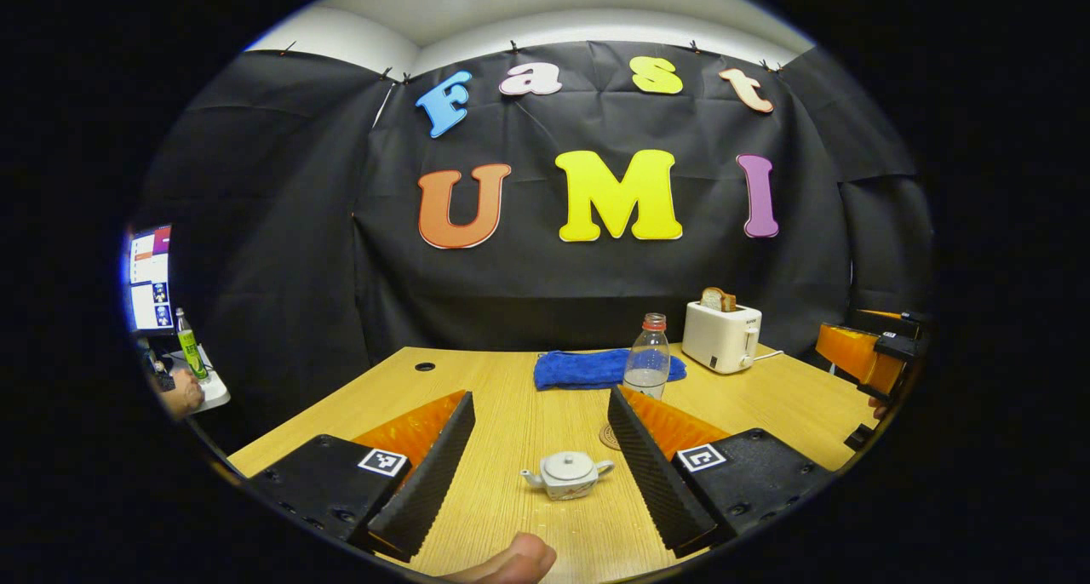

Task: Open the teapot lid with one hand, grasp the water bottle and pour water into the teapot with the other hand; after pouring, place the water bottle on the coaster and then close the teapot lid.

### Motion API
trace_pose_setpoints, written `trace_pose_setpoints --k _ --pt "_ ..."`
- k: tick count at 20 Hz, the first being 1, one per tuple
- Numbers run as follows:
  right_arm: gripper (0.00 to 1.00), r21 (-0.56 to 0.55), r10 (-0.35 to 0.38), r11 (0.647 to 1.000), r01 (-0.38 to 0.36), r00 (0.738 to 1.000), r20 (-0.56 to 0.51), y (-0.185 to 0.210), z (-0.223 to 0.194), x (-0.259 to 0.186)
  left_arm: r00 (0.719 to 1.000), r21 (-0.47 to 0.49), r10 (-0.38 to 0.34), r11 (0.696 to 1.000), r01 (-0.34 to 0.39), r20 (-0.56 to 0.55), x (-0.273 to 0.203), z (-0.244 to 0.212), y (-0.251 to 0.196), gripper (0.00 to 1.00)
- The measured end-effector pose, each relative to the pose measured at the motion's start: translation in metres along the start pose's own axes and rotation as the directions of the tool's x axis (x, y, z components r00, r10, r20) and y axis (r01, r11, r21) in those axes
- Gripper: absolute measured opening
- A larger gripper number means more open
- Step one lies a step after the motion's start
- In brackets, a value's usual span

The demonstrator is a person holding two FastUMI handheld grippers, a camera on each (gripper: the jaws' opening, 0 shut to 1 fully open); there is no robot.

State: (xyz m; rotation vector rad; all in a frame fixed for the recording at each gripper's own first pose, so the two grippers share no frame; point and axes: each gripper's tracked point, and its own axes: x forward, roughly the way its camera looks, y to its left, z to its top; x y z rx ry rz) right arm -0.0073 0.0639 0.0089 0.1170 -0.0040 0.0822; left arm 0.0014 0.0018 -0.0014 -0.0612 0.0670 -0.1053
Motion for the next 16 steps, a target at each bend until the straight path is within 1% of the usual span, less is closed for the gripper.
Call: trace_pose_setpoints --k 2,3,5,7,8,9,11,16 --pt "0.97 -0.042 -0.015 0.999 0.015 1.000 0.011 -0.001 0.007 -0.007 1.000 0.004 0.010 1.000 -0.010 0.019 -0.005 0.006 0.003 0.99" --pt "0.95 -0.050 -0.010 0.999 0.011 1.000 0.017 0.003 0.008 -0.010 1.000 0.010 0.010 1.000 -0.011 0.030 -0.007 0.010 0.002 0.99" --pt "0.95 -0.063 0.006 0.998 -0.005 1.000 0.018 0.010 0.008 -0.014 0.999 0.026 -0.012 1.000 0.011 0.033 -0.012 0.009 -0.005 0.99" --pt "0.95 -0.085 0.005 0.996 -0.004 1.000 0.004 0.011 0.003 -0.014 0.999 0.033 -0.022 0.999 0.021 0.032 -0.011 0.009 -0.007 0.99" --pt "0.97 -0.097 0.005 0.995 -0.006 1.000 -0.007 0.012 0.000 -0.013 0.999 0.035 -0.020 0.999 0.019 0.035 -0.012 0.010 -0.006 0.99" --pt "0.95 -0.098 0.016 0.995 -0.017 1.000 -0.018 0.015 -0.003 -0.013 0.999 0.032 -0.017 0.999 0.015 0.034 -0.012 0.010 -0.006 0.99" --pt "0.95 -0.088 0.031 0.996 -0.032 0.999 -0.018 0.018 -0.001 -0.012 0.999 0.024 -0.021 0.999 0.021 0.024 -0.011 0.006 -0.007 0.99" --pt "0.95 -0.093 0.012 0.996 -0.015 0.999 -0.034 0.011 -0.006 -0.008 1.000 0.019 -0.021 1.000 0.021 0.020 -0.009 0.004 -0.006 0.99"
